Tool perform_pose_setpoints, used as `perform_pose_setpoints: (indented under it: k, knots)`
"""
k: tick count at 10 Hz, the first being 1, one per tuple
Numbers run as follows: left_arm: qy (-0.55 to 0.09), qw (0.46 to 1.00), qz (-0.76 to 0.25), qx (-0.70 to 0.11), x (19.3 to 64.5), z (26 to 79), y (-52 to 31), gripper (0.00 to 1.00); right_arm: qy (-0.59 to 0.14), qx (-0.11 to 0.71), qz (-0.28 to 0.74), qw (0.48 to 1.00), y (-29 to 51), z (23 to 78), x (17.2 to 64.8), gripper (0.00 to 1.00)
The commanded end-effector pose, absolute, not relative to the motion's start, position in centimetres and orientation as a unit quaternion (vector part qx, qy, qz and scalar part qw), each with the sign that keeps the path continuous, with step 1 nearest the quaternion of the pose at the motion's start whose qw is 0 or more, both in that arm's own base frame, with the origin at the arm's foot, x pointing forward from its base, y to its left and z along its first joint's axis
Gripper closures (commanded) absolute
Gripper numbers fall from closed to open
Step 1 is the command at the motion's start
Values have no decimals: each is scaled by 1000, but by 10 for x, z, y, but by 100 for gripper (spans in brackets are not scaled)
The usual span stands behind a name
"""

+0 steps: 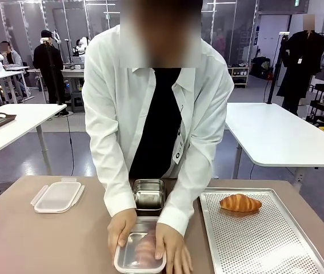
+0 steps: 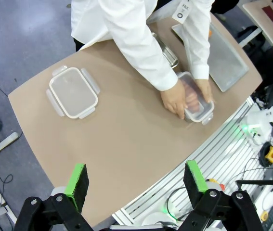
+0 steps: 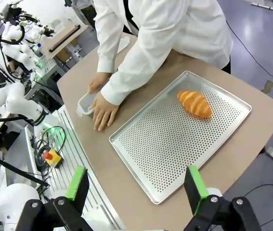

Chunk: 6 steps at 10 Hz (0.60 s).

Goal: Place the bread into the airtight container.
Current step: Pick up a Butter Roll and place it into an empty Airtight Container.

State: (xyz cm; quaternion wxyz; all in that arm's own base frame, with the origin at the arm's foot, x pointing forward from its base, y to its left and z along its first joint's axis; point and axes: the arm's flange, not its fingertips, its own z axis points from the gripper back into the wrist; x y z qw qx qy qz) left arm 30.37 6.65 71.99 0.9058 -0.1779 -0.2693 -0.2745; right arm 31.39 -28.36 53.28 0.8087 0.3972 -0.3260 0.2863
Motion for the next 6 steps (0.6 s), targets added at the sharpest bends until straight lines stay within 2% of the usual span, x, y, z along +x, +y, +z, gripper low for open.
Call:
perform_pose_setpoints:
  k: [1,6]
  knots:
    - [-269,903,-283,-179,303,720,66,0,-329,398,296,804,-283,532,312,0]
    - [-269,903,-283,-179,303,720,66,0,-329,398,296,804,-283,532,312,0]
